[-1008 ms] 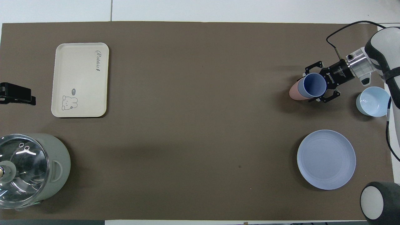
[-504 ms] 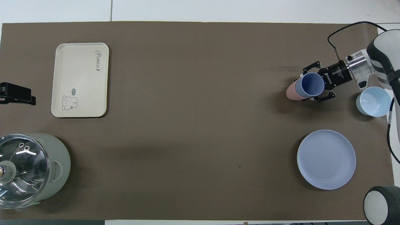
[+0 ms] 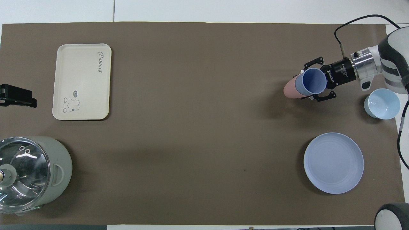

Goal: Place cup on tray
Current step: 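Carry the cup toward the tray while the left gripper reaches it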

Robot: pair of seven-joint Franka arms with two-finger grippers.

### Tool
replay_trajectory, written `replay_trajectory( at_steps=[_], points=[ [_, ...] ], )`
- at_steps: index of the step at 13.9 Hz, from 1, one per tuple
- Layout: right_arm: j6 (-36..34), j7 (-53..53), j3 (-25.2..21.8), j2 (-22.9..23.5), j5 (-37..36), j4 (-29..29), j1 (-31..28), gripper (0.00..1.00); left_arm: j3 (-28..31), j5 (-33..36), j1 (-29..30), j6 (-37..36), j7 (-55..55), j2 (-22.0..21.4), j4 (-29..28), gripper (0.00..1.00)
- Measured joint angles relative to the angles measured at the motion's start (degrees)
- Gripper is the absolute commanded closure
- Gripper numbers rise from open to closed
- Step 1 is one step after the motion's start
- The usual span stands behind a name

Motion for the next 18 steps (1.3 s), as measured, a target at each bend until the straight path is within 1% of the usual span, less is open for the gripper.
replay_trajectory(
  at_steps=[1,3,5,7,10,13,14,15,18],
  points=[
    [0.6,0.4,0.0,-1.1,0.9,-1.6,1.4,1.00,0.0,0.0,0.0,0.0,0.0,0.0,0.0,0.00],
    [4.1,3.3,0.1,-3.6,2.5,-5.4,4.9,1.00,0.0,0.0,0.0,0.0,0.0,0.0,0.0,0.00],
    [6.7,7.3,0.3,-6.0,3.0,-7.3,9.2,1.00,0.0,0.0,0.0,0.0,0.0,0.0,0.0,0.00],
    [11.2,12.6,0.4,-7.8,4.4,-8.1,14.2,1.00,0.0,0.0,0.0,0.0,0.0,0.0,0.0,0.00],
    [17.7,19.8,0.5,-9.0,8.0,-8.4,20.2,1.00,0.0,0.0,0.0,0.0,0.0,0.0,0.0,0.00],
    [27.0,27.7,0.6,-9.6,10.0,-8.6,28.2,1.00,0.0,0.0,0.0,0.4,-0.5,0.0,0.0,0.00],
    [30.2,29.9,0.6,-9.7,10.8,-8.9,30.9,1.00,-0.2,-0.1,-0.4,2.1,-1.2,-0.1,-0.3,0.00],
    [33.1,31.2,0.6,-9.8,12.3,-9.4,33.4,1.00,-0.4,-0.2,-1.6,5.5,-3.5,-0.3,-1.4,0.00],
    [40.5,33.6,0.6,-10.7,14.6,-11.9,38.7,1.00,-0.9,-0.3,-8.1,13.5,-14.3,-0.6,-6.4,0.00]
  ],
)
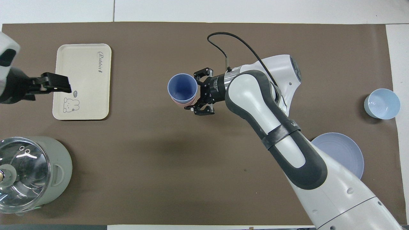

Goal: Place cup on tray
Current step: 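Carry the cup toward the tray while the left gripper reaches it, then grasp the cup's blue end with the left gripper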

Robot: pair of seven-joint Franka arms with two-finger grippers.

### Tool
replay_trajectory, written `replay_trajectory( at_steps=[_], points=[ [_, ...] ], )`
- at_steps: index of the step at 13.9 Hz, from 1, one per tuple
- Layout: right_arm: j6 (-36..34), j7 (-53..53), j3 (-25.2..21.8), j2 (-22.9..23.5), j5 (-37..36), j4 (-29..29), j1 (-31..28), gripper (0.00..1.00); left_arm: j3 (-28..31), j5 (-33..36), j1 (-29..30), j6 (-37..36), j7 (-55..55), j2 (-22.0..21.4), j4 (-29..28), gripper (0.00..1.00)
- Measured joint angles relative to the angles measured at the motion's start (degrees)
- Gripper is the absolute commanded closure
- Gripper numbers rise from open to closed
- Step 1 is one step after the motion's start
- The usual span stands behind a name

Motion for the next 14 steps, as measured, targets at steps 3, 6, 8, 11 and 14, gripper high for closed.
replay_trajectory(
  at_steps=[3,6,8,11,14],
  points=[
    [5.6,3.4,0.0,-0.7,0.6,-1.2,4.2,1.00,-0.3,0.0,-5.5,5.9,-7.8,0.0,-4.5,0.00],
    [10.1,5.5,0.0,-0.8,0.6,-1.6,7.3,1.00,-0.5,0.0,-10.4,11.5,-16.6,0.6,-7.1,0.00],
    [11.0,5.7,0.0,-0.8,0.6,-1.8,7.7,1.00,-0.5,0.0,-12.8,13.4,-20.9,1.3,-7.3,0.00],
    [11.0,5.7,-0.3,-0.8,0.7,-2.0,7.7,1.00,-0.5,-0.8,-13.8,14.0,-21.9,1.6,-7.5,0.00],
    [11.0,5.7,-0.3,-0.8,0.7,-2.1,7.7,1.00,-0.6,-1.1,-15.4,16.6,-23.6,2.2,-9.7,0.01]
  ],
)
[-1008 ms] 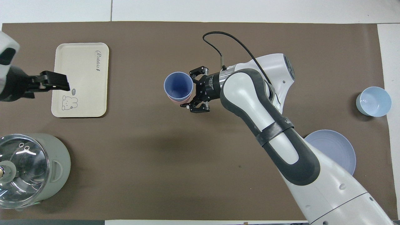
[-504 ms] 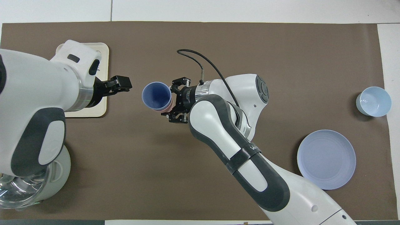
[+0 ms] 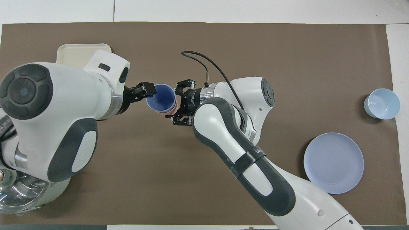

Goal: Place cup on tray
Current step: 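Grasp the cup's blue end with the left gripper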

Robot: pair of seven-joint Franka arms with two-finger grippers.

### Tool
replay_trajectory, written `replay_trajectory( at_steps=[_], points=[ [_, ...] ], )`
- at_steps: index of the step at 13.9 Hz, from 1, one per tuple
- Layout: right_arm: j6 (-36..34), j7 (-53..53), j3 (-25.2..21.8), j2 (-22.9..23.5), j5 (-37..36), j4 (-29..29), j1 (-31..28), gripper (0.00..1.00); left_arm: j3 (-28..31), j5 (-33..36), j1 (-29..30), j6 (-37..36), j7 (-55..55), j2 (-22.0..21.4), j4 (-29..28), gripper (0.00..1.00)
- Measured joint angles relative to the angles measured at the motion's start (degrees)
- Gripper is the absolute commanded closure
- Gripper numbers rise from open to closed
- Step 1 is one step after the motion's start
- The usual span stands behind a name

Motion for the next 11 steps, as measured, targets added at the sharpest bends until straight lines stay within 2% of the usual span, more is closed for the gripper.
replay_trajectory(
  at_steps=[2,3,8,9,11],
  points=[
    [0.0,0.0,0.0,0.0,0.0,0.0,0.0,1.00,0.0,0.0,-0.6,2.4,-1.4,1.1,-1.1,0.07],
    [0.0,0.0,0.0,0.0,0.0,0.0,0.0,1.00,0.0,0.0,-0.7,2.8,-1.6,1.7,-1.2,0.16],
    [0.3,0.0,0.0,0.0,0.0,0.0,0.0,1.00,0.0,-0.1,-1.7,3.7,-4.7,3.1,-1.3,0.95],
    [0.6,0.0,0.0,0.0,0.0,0.0,0.0,1.00,0.0,-0.1,-1.9,3.7,-5.4,3.1,-1.3,1.00],
    [1.7,0.0,0.0,0.0,1.3,-0.1,0.4,1.00,0.0,-0.1,-2.3,3.6,-6.0,3.1,-1.2,1.00]
  ],
)
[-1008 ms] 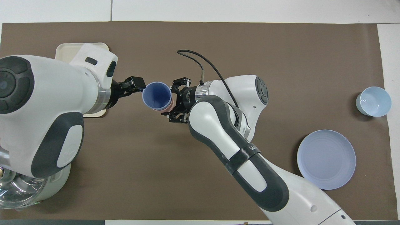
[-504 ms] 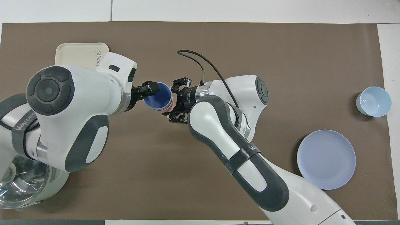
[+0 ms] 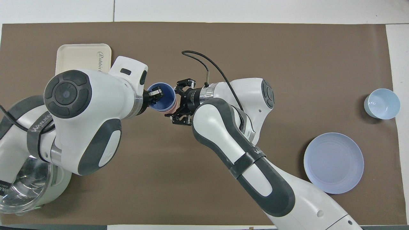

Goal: Place cup on tray
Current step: 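Grasp the cup's blue end with the left gripper, then carry the cup onto the tray while the right gripper withdraws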

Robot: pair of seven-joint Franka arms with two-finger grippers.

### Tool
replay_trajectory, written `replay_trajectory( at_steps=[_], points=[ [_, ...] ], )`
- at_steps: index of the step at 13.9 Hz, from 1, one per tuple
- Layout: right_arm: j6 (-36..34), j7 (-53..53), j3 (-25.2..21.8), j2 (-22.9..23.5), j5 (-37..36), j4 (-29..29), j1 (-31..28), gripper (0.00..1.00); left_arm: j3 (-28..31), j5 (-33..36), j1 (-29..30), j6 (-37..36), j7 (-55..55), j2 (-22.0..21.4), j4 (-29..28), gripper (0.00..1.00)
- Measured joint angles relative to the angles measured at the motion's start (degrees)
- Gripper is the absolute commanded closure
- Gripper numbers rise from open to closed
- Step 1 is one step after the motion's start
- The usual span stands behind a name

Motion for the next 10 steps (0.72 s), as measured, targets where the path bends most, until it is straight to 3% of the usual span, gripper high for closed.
replay_trajectory(
  at_steps=[5,10],
  points=[
    [0.7,0.0,0.1,0.0,0.7,-0.1,0.1,1.00,0.0,0.0,-0.1,-4.0,-0.2,-0.4,3.5,1.00],
    [0.7,0.0,0.1,0.0,0.7,-0.2,0.1,1.00,0.7,-0.9,0.2,-12.6,-0.4,-1.2,10.7,1.00]
  ],
)
